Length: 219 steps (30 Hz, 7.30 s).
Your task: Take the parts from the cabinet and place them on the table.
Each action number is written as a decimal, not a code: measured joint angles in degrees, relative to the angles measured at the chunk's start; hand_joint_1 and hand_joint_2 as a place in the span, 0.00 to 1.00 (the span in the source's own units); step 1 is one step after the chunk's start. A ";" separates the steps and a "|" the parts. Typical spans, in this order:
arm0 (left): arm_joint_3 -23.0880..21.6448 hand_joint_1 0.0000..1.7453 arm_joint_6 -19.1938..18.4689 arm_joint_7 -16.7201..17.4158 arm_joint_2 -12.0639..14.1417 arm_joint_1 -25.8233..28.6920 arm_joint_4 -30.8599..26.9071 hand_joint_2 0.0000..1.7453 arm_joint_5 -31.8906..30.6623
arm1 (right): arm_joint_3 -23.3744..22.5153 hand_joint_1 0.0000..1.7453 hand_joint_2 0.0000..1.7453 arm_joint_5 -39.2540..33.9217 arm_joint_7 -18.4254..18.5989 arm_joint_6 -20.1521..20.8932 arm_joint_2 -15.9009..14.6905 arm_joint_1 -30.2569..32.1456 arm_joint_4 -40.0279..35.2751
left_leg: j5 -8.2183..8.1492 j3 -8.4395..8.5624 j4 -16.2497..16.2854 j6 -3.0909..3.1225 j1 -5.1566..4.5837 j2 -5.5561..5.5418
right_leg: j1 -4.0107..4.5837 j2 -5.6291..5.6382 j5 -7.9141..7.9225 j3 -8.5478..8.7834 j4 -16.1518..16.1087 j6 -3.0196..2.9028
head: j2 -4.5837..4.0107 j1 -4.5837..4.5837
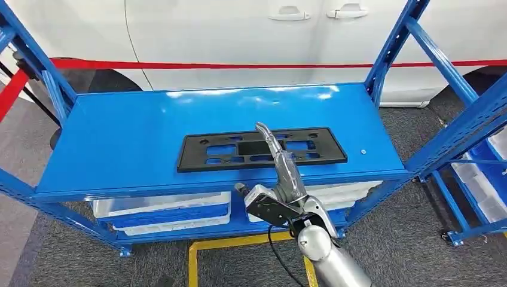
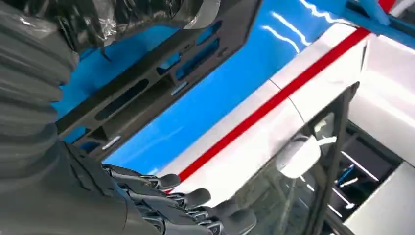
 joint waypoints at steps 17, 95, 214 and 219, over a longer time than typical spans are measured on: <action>-0.48 0.00 -0.11 0.00 -0.17 -0.07 0.31 0.00 -0.20 | -0.35 0.00 1.00 0.22 0.52 2.25 -0.37 0.22 1.46 | -4.26 -6.59 12.71 -3.30 0.36 -0.09 | 0.40 0.28 9.28 8.76 -18.14 -3.77 | 0.00 -0.42; -5.31 0.00 3.06 4.41 -0.90 -2.62 0.31 0.00 -2.34 | 29.07 0.00 1.00 10.34 7.63 22.45 3.63 -32.32 21.20 | 0.90 -1.73 1.03 -0.92 0.41 -0.17 | 0.01 -0.32 6.97 0.96 -5.75 -0.69 | 0.00 -0.26; -5.35 0.00 5.44 3.85 -0.90 -1.33 0.31 0.00 2.91 | 10.73 1.00 1.00 50.11 19.16 -9.03 -3.28 -7.11 5.48 | 0.86 -1.27 0.46 -0.69 0.40 0.10 | -0.11 -0.15 1.36 -1.08 -0.05 -0.53 | 0.00 -0.13; -5.33 0.00 5.60 3.85 -1.01 -1.17 0.31 0.00 3.06 | 13.14 1.00 1.00 55.45 21.73 -10.56 -3.87 -5.90 -2.19 | 0.02 -1.20 1.38 -1.46 0.56 -0.16 | -0.89 -0.32 9.43 5.23 -14.41 -0.45 | 0.00 -0.15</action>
